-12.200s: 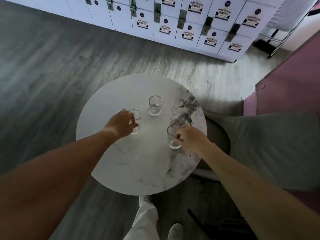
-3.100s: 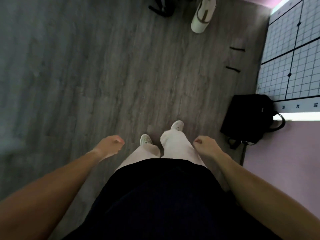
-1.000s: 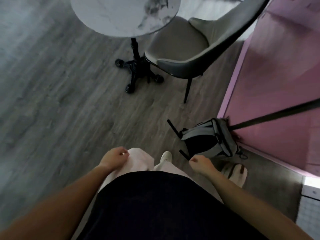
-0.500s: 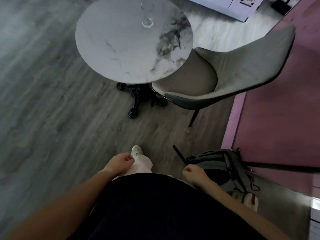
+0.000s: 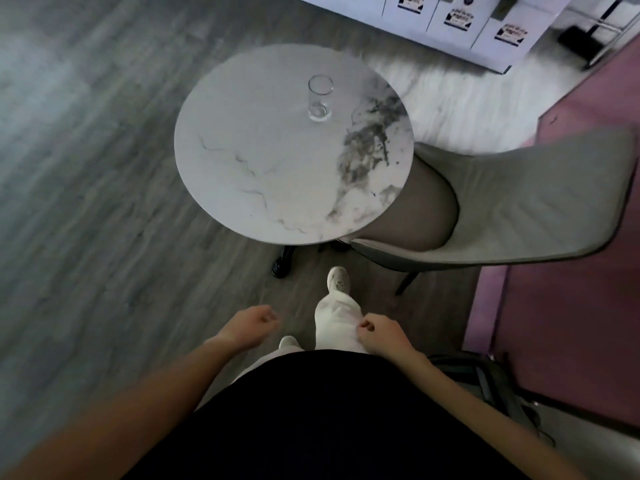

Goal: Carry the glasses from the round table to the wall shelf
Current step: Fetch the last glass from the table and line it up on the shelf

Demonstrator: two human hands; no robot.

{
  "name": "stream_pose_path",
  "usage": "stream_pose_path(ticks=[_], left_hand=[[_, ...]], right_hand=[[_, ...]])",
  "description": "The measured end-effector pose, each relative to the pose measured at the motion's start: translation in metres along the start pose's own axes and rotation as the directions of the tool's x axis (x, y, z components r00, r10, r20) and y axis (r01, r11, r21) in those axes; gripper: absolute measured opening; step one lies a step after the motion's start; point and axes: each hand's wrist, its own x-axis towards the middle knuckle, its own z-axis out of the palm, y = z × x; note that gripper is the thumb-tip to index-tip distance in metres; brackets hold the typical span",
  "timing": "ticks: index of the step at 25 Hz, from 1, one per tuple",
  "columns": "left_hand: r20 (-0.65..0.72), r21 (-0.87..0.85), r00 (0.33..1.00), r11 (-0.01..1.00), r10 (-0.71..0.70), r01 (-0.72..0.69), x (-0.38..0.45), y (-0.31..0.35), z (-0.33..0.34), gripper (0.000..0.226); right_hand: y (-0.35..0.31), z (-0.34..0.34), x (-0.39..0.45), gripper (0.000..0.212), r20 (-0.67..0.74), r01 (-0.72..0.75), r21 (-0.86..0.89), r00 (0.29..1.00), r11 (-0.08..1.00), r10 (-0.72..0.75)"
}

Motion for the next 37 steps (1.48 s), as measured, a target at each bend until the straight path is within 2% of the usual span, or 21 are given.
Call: stream_pose_path(ticks=[4,8,10,12,15,17,20,24,29,34,37], left_hand=[[-0.025,-0.041,0.995,0.994,0.1,-0.101,0.036,0.047,-0.039,0.013],[-0.12,-0.131,0.987,0.984,0.106,-0.121,0.08,0.091,-0.091,0.006],[-0.16,-0.154,0.983,0.981,0.094,-0.118,0.102,0.111,-0.125,0.003],[-0.202,-0.174,0.977,0.979,0.071,-0.107,0.131,0.144,-0.162,0.003],[-0.293,-0.275,0.956,0.955,0.029,-0.114,0.172,0.196,-0.211,0.033],[-0.358,-0.328,0.934,0.936,0.001,-0.127,0.194,0.221,-0.242,0.054],[-0.402,-0.341,0.915,0.933,-0.035,-0.114,0.221,0.247,-0.284,0.069],[-0.395,-0.359,0.914,0.931,-0.09,-0.063,0.251,0.266,-0.311,0.073],[-0.355,-0.39,0.929,0.92,-0.102,-0.048,0.278,0.27,-0.312,0.067],[-0.33,-0.428,0.932,0.904,-0.148,-0.007,0.294,0.26,-0.297,0.063],[-0.322,-0.424,0.934,0.906,-0.157,0.006,0.298,0.256,-0.288,0.063]], right_hand=[[-0.042,-0.029,0.039,0.031,0.07,0.063,-0.086,0.996,0.994,-0.057],[-0.088,-0.074,0.088,0.025,0.124,0.238,-0.137,0.967,0.962,-0.222],[-0.121,-0.103,0.104,0.021,0.082,0.34,-0.121,0.94,0.933,-0.332],[-0.153,-0.15,0.124,0.017,-0.033,0.402,-0.084,0.913,0.912,-0.406],[-0.204,-0.231,0.157,0.019,-0.117,0.477,-0.117,0.865,0.871,-0.489],[-0.242,-0.271,0.177,0.028,-0.157,0.526,-0.177,0.819,0.832,-0.551],[-0.292,-0.309,0.205,0.045,-0.196,0.568,-0.286,0.754,0.772,-0.627],[-0.329,-0.33,0.24,0.052,-0.151,0.574,-0.405,0.726,0.712,-0.671],[-0.349,-0.329,0.273,0.04,-0.047,0.578,-0.507,0.722,0.639,-0.69],[-0.344,-0.313,0.29,0.026,-0.015,0.637,-0.497,0.673,0.59,-0.74],[-0.338,-0.307,0.294,0.025,-0.013,0.637,-0.497,0.674,0.589,-0.739]])
